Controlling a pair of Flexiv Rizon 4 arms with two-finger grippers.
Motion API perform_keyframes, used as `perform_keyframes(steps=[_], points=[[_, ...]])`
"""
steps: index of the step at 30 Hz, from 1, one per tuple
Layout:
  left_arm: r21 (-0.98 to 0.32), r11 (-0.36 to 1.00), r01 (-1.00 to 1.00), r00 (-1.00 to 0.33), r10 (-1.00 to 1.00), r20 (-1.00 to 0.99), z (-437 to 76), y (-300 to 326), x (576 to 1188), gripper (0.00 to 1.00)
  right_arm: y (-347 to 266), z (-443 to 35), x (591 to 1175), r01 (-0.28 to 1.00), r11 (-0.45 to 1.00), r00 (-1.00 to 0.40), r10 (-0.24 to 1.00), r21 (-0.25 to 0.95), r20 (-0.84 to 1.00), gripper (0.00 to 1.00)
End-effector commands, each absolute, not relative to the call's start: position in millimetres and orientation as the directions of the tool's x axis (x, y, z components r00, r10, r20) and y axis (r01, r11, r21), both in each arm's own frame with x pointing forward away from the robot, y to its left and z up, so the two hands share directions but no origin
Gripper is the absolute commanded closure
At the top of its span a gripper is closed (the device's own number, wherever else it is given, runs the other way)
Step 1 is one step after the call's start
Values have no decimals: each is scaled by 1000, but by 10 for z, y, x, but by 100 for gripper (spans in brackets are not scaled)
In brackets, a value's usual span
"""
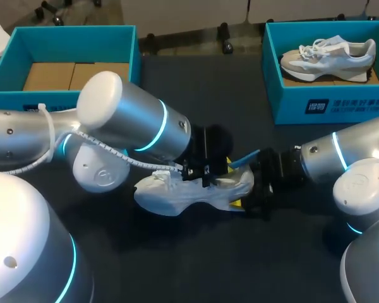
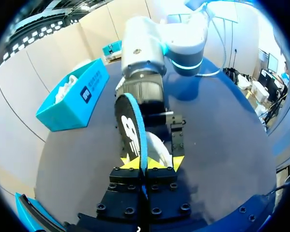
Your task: Take the shoe out of the shoebox, open the shoe tongue, remove and reinsert the insole, then place the shoe into the shoebox
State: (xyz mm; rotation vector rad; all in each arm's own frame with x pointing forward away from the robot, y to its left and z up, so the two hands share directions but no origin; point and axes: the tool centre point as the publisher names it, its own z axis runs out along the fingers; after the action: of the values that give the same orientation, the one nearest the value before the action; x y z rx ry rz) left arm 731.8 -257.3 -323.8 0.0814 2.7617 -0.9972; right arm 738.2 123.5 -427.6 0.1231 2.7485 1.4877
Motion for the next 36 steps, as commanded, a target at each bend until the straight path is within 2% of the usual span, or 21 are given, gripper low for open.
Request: perform_keyframes(steps=[1, 24, 36], points=[[-644, 753, 133, -978, -6, -209, -3043, -2455, 7273, 100, 1240, -4285, 7380, 63, 547, -997, 77, 835, 24, 100], [-773, 607, 183, -969, -22, -247, -1944, -2840, 7357, 100, 1240, -4285, 7380, 63, 547, -997, 77, 835, 24, 100], [-772, 597, 218, -975, 96, -201, -1453, -3102, 7370, 100, 1240, -4285, 7380, 63, 547, -997, 77, 835, 24, 100]])
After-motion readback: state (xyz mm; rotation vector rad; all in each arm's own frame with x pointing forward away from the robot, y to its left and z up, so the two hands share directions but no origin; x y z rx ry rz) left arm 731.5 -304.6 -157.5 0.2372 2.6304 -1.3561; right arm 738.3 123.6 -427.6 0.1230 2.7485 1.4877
